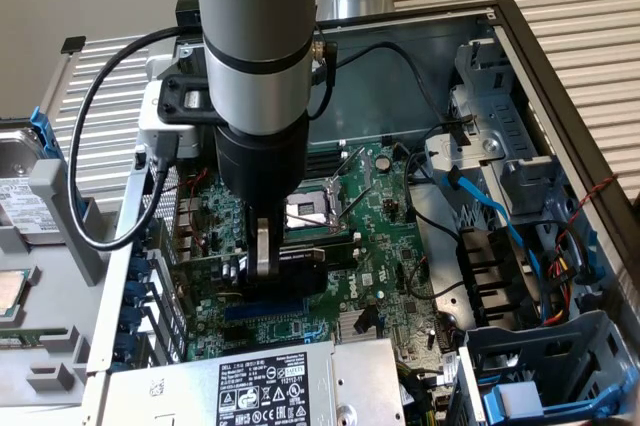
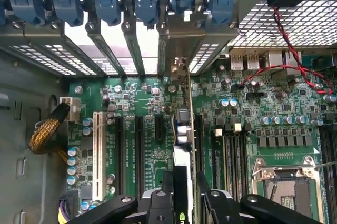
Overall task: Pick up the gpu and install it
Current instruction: 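Insert the gpu into the slot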
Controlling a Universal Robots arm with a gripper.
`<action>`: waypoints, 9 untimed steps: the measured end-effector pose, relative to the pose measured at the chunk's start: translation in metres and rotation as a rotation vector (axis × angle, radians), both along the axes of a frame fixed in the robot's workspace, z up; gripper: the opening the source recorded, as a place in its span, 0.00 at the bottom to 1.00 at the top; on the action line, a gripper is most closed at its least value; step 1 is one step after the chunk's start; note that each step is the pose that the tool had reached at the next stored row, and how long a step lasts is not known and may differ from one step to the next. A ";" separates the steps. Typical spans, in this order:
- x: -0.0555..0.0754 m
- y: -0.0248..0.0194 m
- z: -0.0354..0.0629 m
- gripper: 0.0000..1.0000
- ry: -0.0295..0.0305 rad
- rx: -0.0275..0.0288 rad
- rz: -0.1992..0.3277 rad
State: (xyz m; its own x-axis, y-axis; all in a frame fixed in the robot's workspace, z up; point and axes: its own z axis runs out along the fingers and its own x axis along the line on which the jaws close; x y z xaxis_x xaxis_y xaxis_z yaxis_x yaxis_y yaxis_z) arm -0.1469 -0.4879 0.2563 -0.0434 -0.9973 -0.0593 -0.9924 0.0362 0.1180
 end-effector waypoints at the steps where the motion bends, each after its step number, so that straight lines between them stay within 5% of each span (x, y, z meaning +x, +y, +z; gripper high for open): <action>1: 0.000 -0.0002 0.0000 0.27 0.0000 -0.0001 -0.002; 9: 0.000 -0.0019 0.0000 0.27 0.0010 0.0001 -0.002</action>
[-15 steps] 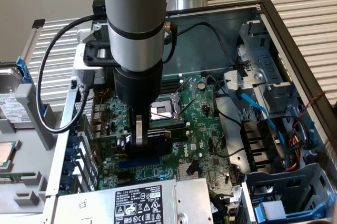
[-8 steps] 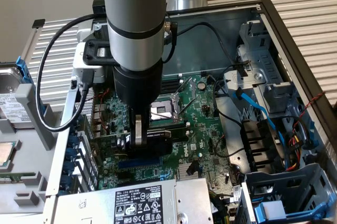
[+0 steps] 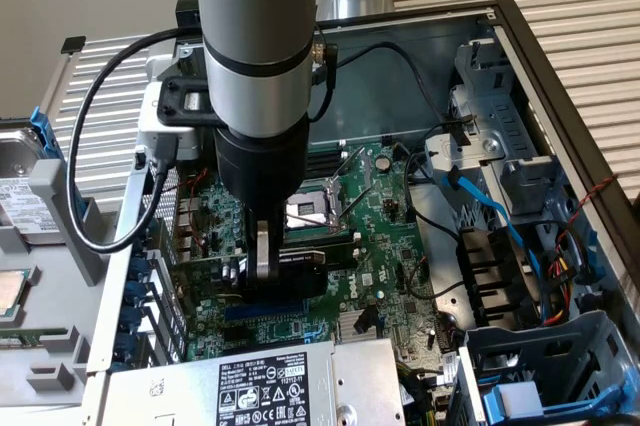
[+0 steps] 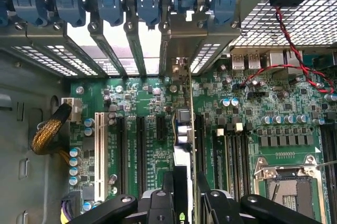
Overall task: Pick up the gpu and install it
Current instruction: 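Insert the gpu into the slot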
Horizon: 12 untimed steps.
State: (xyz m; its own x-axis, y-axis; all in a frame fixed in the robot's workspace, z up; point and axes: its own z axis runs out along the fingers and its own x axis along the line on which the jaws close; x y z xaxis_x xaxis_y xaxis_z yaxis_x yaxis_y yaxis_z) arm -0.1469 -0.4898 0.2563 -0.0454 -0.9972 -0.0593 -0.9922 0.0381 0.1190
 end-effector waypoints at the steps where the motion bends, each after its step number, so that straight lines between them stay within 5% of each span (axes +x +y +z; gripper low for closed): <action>1: 0.000 -0.0001 0.0000 0.27 0.0001 0.0000 0.000; 12: 0.000 -0.0002 0.0000 0.27 0.0003 -0.0001 0.046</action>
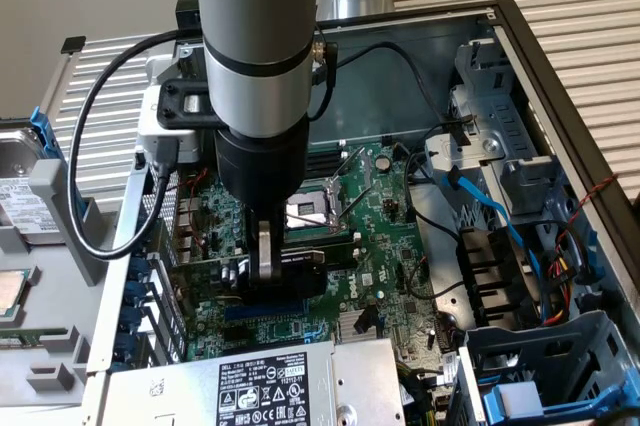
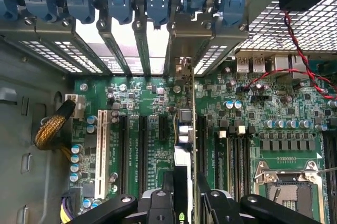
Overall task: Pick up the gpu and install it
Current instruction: 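Insert the gpu into the slot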
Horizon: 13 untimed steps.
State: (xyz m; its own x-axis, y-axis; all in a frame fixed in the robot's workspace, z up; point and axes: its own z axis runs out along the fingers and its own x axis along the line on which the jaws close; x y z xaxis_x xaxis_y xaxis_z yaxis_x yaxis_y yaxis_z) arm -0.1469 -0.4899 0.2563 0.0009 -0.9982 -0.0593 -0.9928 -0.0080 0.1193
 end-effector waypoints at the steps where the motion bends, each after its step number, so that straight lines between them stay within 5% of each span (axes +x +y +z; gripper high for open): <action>1: 0.000 0.0000 0.0000 0.27 0.0000 0.0000 0.001; 13: 0.000 -0.0003 0.0000 0.27 0.0000 0.0000 0.001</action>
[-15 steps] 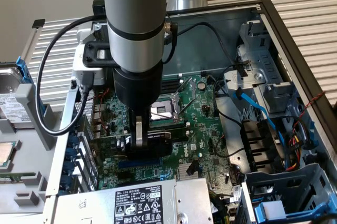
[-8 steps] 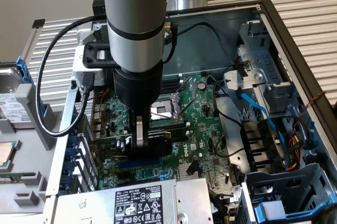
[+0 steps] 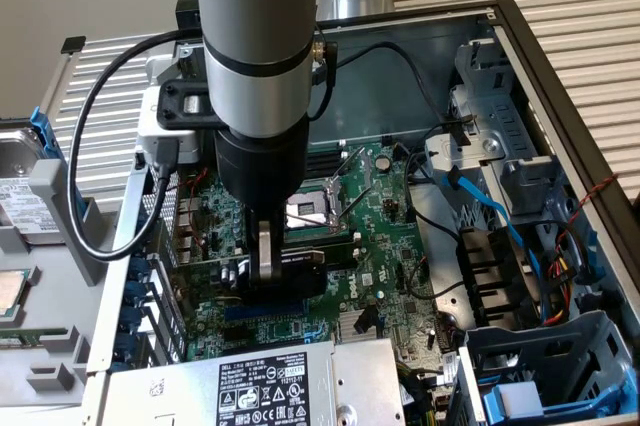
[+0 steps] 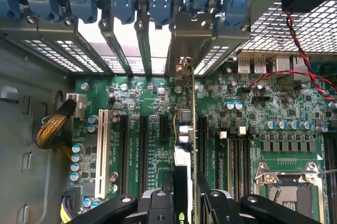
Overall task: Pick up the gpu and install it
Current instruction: 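Insert the gpu into the slot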
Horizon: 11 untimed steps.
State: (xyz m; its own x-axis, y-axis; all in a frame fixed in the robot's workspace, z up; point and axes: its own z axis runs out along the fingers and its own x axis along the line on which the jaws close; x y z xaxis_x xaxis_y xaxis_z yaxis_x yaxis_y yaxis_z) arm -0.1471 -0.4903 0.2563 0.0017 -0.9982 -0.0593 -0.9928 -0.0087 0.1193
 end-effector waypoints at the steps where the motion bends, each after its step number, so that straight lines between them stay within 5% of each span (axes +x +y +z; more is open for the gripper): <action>1: 0.000 -0.0001 0.0000 0.27 0.0000 0.0000 0.000; 11: -0.002 -0.0007 0.0000 0.27 0.0000 0.0000 -0.002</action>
